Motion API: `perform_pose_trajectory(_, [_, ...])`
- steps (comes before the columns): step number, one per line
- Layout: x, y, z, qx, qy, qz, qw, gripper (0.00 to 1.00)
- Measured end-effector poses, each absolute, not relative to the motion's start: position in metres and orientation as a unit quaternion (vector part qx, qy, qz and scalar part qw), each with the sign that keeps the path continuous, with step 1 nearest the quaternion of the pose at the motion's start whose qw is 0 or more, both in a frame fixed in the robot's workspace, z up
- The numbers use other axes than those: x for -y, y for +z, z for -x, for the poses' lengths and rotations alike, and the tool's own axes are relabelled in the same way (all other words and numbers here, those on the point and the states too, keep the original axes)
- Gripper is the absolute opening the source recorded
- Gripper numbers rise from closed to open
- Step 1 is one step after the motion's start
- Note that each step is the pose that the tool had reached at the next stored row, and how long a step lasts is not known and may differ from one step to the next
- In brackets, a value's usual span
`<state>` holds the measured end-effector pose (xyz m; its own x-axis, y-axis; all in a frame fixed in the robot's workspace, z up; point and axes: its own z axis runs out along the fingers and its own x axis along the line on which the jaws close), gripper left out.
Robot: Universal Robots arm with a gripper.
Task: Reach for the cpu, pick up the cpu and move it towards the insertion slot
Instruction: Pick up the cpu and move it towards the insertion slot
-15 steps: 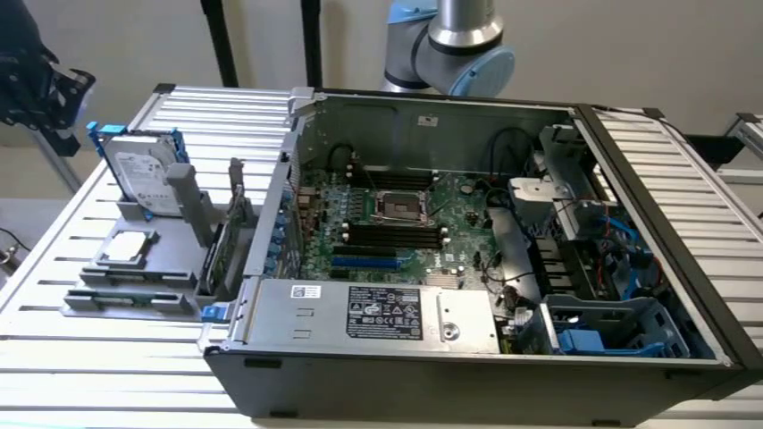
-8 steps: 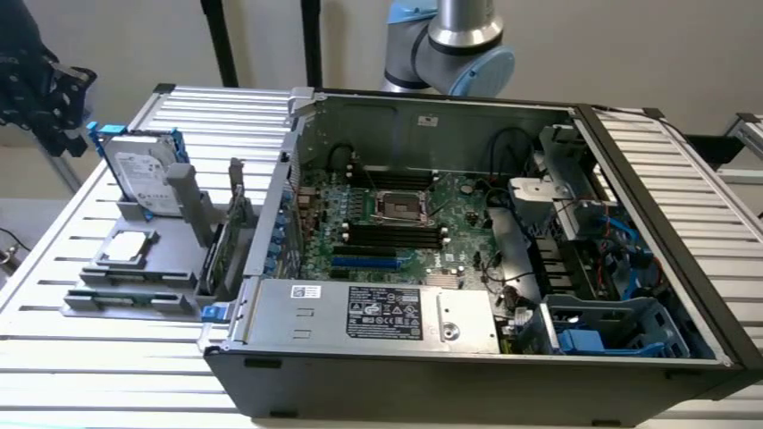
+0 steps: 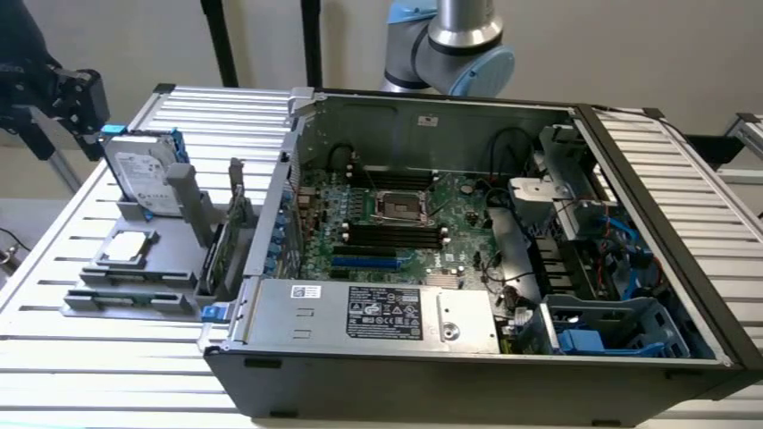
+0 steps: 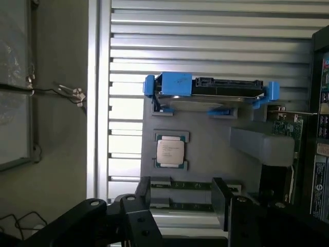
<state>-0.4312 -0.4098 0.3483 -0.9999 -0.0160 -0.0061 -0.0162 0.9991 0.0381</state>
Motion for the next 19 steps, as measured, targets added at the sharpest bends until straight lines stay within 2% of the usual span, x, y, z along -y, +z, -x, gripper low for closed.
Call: perform_pose_trajectory(19, [0.41, 0.314, 0.435, -1.0, 0.019, -0.01, 0.003, 0.6])
